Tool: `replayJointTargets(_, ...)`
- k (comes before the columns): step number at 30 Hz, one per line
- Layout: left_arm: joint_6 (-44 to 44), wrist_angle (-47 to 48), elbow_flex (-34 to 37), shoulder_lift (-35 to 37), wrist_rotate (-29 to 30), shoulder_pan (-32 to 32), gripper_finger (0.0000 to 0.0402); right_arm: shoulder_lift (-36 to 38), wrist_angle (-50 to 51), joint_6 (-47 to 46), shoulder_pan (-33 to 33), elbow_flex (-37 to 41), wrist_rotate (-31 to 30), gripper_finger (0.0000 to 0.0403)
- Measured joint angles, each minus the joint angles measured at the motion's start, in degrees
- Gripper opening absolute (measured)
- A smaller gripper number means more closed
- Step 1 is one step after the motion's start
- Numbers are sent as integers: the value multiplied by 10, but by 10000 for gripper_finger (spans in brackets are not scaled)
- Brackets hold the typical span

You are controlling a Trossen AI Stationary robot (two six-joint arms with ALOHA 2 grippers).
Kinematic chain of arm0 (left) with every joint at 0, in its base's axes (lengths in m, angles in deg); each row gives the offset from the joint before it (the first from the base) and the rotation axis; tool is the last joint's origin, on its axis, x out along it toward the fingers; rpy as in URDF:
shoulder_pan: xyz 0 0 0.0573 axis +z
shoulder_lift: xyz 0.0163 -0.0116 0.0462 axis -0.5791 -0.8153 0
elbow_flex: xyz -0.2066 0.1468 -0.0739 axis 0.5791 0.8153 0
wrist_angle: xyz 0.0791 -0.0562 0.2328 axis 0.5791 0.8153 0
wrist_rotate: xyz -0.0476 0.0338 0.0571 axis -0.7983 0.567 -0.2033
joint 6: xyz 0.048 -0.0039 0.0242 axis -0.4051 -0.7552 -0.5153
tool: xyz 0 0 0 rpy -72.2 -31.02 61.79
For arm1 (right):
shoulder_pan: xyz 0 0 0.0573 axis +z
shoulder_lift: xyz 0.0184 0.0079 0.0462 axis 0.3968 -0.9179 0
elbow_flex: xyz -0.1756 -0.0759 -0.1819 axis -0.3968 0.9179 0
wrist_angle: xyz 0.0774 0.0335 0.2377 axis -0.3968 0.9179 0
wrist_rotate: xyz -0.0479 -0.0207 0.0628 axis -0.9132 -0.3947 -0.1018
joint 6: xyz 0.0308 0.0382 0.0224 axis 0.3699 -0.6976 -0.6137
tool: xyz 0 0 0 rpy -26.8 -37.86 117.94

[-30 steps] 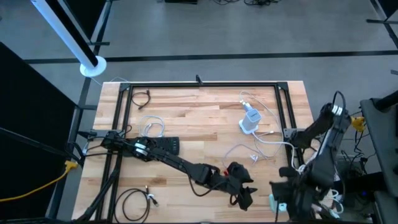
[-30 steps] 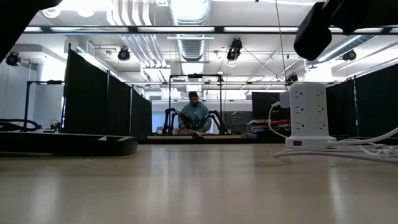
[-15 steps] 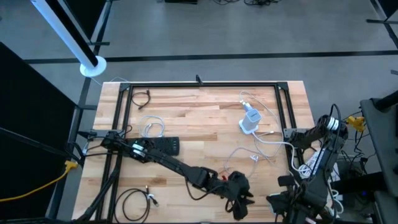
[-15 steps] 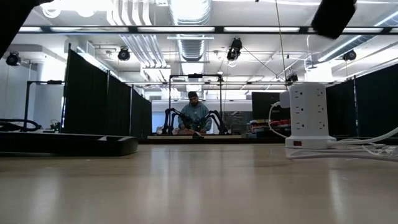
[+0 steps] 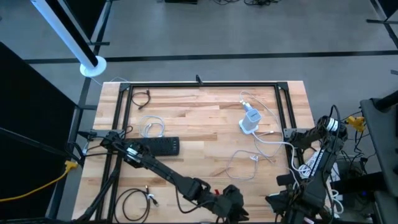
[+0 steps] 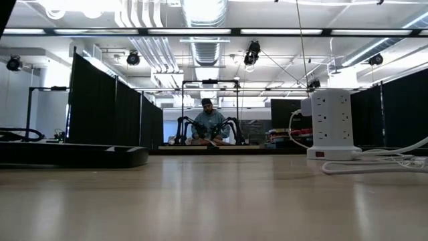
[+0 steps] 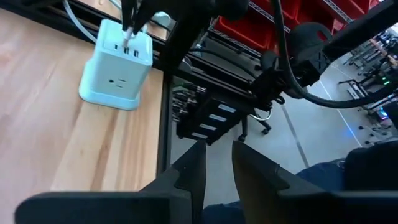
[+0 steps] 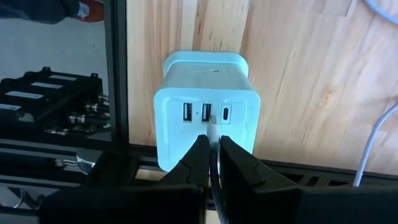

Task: Insert USB
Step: Insert the purple charger cable into the bottom white outlet extension

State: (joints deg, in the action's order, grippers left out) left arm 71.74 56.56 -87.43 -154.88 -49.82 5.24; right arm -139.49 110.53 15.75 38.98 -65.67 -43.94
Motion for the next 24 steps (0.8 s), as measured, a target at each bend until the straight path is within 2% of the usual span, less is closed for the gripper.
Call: replayJointTargets(24, 8, 0, 0, 0, 2, -2, 64, 3, -28, 17, -2, 16, 8, 9)
